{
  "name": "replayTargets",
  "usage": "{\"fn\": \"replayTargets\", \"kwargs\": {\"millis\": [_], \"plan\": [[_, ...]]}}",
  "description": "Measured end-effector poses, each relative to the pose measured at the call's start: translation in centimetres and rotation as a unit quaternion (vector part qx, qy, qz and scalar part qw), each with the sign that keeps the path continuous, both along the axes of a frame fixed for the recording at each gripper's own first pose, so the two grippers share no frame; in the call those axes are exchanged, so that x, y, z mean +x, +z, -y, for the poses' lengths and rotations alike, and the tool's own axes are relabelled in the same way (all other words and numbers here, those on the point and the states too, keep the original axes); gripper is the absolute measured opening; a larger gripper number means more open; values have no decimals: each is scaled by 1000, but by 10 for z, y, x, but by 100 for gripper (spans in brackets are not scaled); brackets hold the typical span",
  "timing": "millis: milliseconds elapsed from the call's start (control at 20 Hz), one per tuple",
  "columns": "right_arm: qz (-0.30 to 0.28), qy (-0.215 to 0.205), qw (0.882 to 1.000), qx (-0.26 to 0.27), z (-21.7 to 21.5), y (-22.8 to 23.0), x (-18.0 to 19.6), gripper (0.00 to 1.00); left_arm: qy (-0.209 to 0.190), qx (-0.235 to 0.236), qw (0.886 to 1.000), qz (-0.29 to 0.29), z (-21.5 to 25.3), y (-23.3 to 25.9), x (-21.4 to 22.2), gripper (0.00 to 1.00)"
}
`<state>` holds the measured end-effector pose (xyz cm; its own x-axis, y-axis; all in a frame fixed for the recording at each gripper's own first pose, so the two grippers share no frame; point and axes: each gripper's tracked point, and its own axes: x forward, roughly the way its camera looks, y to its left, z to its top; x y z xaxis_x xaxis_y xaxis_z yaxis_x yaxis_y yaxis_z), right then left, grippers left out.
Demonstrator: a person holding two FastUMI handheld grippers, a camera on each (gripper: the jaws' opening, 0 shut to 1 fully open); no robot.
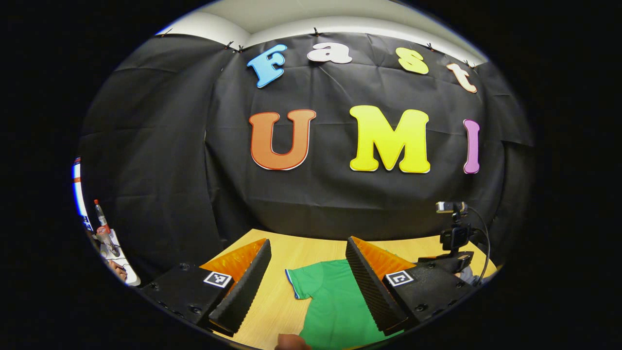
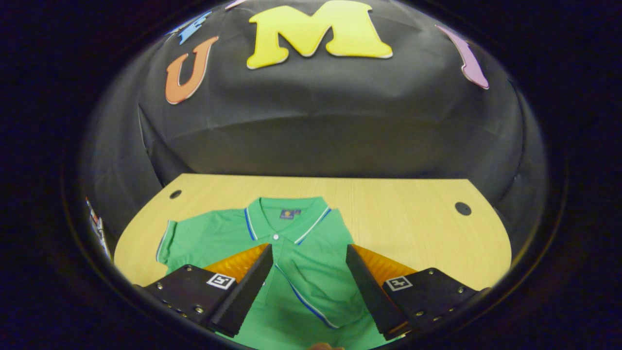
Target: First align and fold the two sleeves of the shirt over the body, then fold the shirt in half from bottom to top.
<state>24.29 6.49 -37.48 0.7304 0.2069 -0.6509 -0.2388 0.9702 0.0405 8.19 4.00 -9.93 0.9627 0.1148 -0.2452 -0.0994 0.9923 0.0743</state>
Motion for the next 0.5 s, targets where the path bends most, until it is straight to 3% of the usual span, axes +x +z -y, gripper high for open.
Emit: {"fn": "replayTargets", "kwargs": {"millis": [300,500], "plan": [[103,5,995,10,17,97,6,96,-11,-21,999,-25,7,-32,23,99],[139,14,990,20,26,148,-9,96,-14,-23,998,-54,4,-62,44,99]]}}
